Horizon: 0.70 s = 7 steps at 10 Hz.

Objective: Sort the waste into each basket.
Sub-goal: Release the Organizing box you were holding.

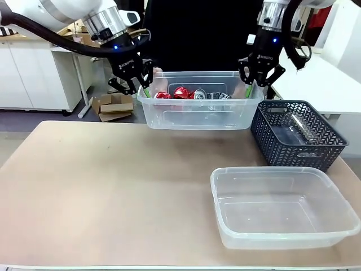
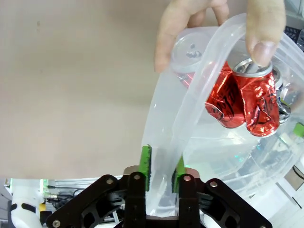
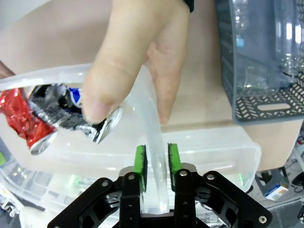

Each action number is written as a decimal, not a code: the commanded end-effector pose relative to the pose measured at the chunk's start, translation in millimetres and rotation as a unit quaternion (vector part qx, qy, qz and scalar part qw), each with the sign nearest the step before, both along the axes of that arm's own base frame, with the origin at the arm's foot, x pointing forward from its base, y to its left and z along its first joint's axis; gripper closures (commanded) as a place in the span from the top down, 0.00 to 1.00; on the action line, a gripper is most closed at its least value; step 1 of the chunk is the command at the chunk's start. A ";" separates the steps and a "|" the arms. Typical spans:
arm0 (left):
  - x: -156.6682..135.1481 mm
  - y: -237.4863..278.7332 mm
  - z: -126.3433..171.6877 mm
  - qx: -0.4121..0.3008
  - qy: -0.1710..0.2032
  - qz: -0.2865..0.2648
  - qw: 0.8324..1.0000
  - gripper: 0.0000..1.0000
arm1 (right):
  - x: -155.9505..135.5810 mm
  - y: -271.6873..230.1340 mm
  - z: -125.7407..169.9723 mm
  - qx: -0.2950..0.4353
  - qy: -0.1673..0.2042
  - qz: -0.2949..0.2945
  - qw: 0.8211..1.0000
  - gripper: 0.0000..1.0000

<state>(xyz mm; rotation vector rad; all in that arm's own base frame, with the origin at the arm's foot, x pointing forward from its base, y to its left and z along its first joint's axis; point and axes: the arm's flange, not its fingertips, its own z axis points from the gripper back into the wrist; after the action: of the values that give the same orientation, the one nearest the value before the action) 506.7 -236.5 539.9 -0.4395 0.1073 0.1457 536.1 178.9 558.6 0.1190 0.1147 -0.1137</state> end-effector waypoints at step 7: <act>-4.9 10.9 32.1 0.020 -0.047 0.025 0.998 1.00 | -25.5 3.8 18.5 -0.043 -0.064 0.009 0.997 1.00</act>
<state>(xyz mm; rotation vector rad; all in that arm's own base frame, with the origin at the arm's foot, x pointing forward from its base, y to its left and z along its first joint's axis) 502.1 -223.1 571.0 -0.4333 0.0262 0.1563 515.0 182.7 582.9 0.0573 0.0176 -0.0801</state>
